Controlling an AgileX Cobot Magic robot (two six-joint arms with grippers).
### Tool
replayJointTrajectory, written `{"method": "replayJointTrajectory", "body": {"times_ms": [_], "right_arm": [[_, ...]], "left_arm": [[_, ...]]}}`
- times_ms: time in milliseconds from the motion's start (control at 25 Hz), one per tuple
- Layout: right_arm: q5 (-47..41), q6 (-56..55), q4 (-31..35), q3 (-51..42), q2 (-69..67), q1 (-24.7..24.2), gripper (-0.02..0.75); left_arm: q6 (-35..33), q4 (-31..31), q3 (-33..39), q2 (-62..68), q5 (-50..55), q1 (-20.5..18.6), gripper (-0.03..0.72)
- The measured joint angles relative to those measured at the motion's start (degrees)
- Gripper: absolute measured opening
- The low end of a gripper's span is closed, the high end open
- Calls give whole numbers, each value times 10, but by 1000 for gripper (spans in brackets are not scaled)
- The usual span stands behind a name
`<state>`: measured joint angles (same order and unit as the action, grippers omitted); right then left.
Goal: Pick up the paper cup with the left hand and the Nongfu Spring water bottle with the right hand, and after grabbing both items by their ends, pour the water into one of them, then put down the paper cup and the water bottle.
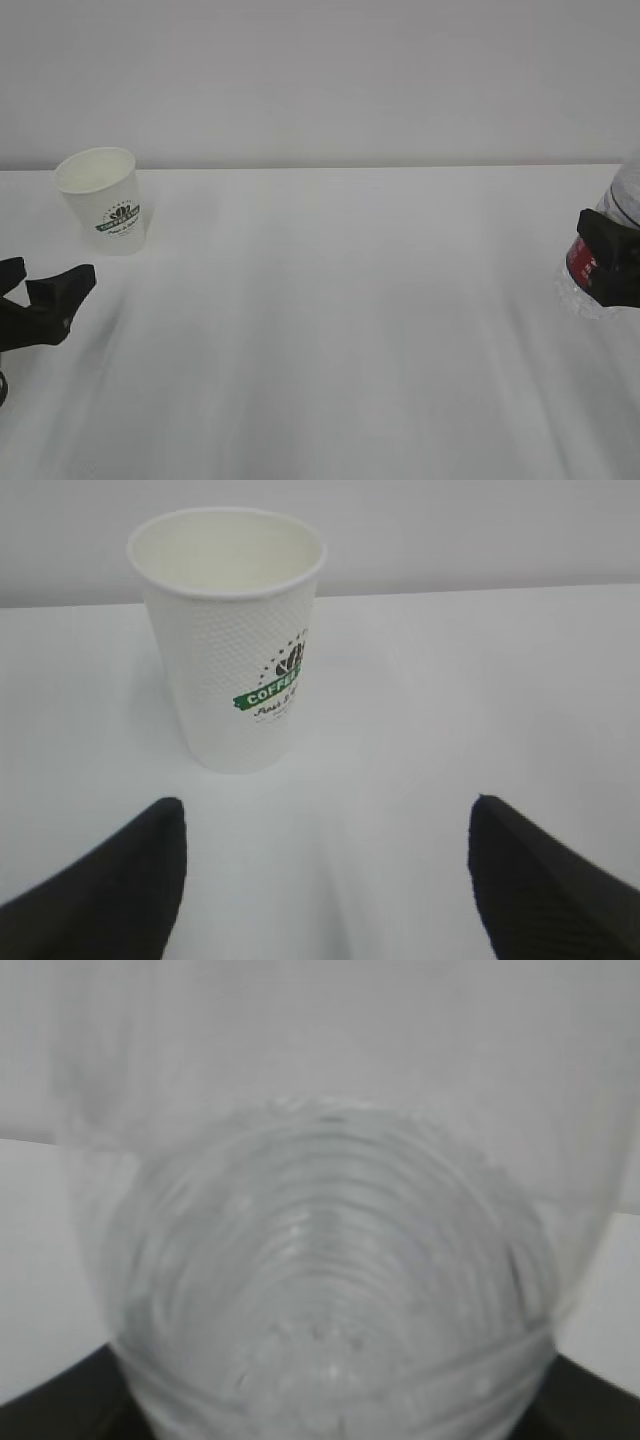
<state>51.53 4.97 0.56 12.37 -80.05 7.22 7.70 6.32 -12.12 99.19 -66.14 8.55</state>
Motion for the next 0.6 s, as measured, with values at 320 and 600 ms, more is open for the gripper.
{"method": "replayJointTrajectory", "body": {"times_ms": [320, 600], "right_arm": [[0, 0, 0, -2, 0, 0, 476], [0, 0, 0, -2, 0, 0, 476]], "left_arm": [[0, -1, -38, 2, 9, 0, 643], [0, 48, -71, 3, 68, -38, 629]]}}
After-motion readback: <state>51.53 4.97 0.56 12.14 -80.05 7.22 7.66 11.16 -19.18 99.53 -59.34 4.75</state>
